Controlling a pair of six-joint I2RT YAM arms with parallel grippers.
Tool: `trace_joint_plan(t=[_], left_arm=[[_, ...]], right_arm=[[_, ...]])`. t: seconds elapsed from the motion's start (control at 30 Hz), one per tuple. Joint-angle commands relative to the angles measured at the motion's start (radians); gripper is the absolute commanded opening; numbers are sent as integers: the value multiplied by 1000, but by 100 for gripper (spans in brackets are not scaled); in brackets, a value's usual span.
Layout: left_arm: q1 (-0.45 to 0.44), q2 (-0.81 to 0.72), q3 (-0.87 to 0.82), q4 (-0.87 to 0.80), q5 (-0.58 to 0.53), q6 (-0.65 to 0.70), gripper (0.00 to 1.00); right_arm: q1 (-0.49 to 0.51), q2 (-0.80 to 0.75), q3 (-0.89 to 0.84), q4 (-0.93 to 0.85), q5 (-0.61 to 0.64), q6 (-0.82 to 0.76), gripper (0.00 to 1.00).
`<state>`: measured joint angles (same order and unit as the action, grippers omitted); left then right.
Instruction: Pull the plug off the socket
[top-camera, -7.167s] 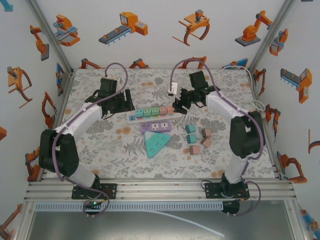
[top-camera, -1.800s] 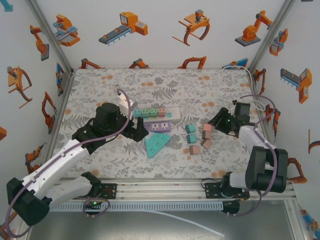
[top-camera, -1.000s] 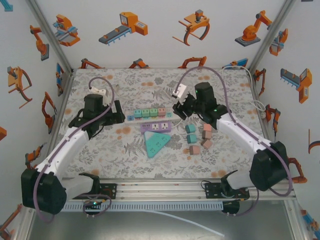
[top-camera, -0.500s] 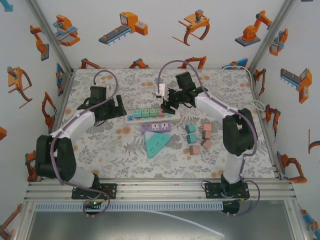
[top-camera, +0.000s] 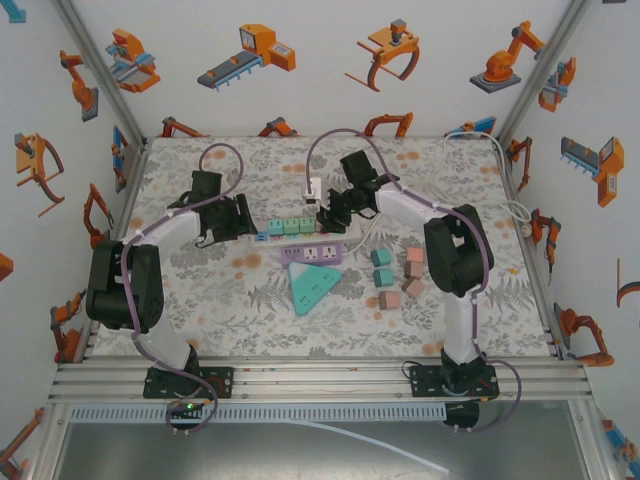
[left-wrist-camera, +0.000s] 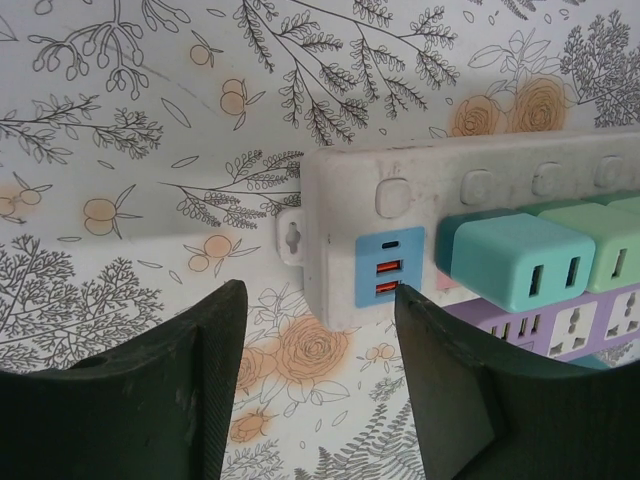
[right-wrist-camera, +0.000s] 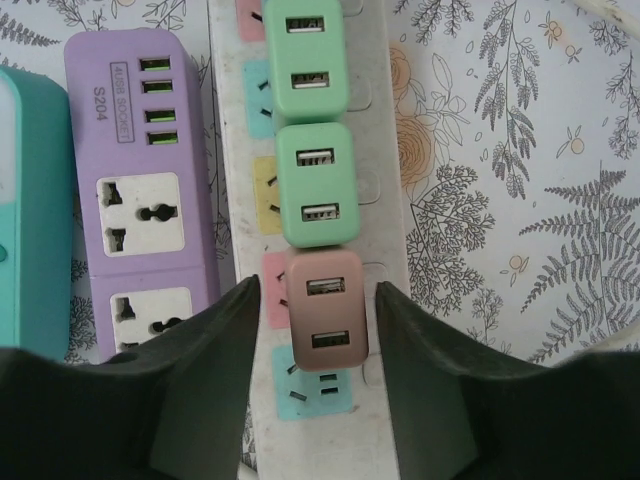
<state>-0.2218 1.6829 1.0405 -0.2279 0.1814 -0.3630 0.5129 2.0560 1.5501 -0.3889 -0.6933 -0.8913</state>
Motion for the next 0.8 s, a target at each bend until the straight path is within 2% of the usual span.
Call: trace_joint_plan(t=[0.0, 0.3, 0.5, 0.77], left_arm=[[5, 38, 43, -12, 34, -12, 56], [3, 143, 98, -51, 114, -5, 54], [2, 145, 61, -58, 69, -16, 50], [-22, 152, 55, -136, 22, 39, 49]], right_arm=[[6, 21, 48, -29, -35, -16, 41], [13, 20, 52, -50, -43, -36, 34], [13, 20, 63, -53, -48, -31, 31], [18, 21, 102, -78, -52, -9, 24]])
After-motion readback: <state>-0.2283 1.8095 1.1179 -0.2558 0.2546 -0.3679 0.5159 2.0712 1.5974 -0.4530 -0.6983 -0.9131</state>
